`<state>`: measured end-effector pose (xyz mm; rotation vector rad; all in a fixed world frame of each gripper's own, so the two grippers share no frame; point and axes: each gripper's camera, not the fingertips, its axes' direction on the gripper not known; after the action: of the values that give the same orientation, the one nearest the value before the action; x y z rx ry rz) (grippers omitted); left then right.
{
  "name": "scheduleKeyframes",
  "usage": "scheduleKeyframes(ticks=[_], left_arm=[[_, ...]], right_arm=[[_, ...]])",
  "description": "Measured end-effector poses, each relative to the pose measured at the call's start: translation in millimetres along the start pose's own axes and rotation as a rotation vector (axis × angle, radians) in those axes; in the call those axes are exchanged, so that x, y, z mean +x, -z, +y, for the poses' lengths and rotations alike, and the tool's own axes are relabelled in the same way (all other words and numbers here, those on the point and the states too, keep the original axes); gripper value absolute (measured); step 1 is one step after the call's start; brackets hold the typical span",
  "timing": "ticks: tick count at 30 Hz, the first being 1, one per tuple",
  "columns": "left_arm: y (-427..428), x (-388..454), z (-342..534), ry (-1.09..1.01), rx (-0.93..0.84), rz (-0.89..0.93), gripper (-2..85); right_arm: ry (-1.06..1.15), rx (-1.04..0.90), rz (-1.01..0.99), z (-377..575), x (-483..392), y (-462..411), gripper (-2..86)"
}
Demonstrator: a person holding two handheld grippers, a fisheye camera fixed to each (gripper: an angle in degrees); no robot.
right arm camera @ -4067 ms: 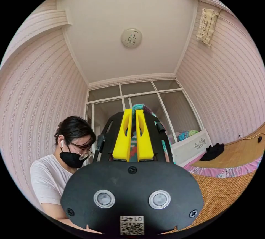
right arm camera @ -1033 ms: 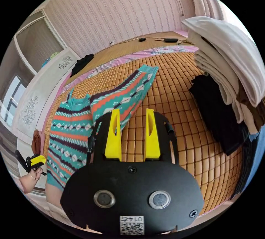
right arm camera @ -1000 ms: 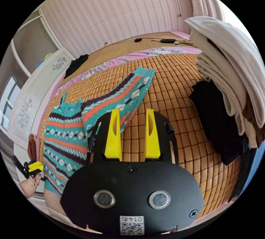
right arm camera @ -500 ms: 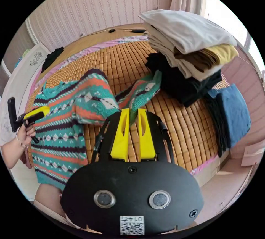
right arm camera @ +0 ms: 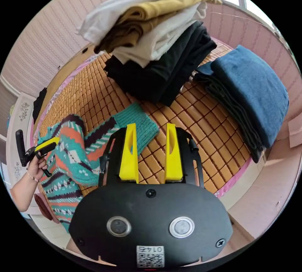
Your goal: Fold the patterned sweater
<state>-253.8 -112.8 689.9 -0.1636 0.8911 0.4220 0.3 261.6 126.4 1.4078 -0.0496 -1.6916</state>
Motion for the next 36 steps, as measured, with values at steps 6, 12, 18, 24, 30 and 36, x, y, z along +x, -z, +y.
scheduleKeyframes(ticks=[6, 12, 18, 24, 30, 36], left_arm=[[-20.6, 1.4, 6.3, 0.005, -0.037, -0.043, 6.2], [-22.4, 10.3, -2.5, -0.035, -0.048, -0.026, 6.0], [-15.8, 7.4, 3.1, -0.053, -0.018, -0.006, 5.9], [33.2, 18.8, 38.7, 0.015, -0.026, 0.140, 6.4], [85.7, 60.8, 125.7, 0.040, -0.067, 0.143, 5.6], [144.0, 72.4, 184.9, 0.070, -0.091, -0.019, 4.5]], right_arm=[[0.027, 0.034, -0.071, 18.0, 5.0, 24.4, 3.4], [-0.143, 0.148, 0.007, 31.7, 60.1, 40.2, 2.9], [-0.204, 0.120, 0.005, 35.5, 58.0, 7.6, 2.3], [-0.030, 0.132, -0.045, 59.7, -20.3, 20.0, 0.1], [0.623, -0.214, -0.186, 132.5, -224.6, -40.4, -0.4], [0.918, -0.430, 0.016, 189.8, -319.6, -110.7, -0.6]])
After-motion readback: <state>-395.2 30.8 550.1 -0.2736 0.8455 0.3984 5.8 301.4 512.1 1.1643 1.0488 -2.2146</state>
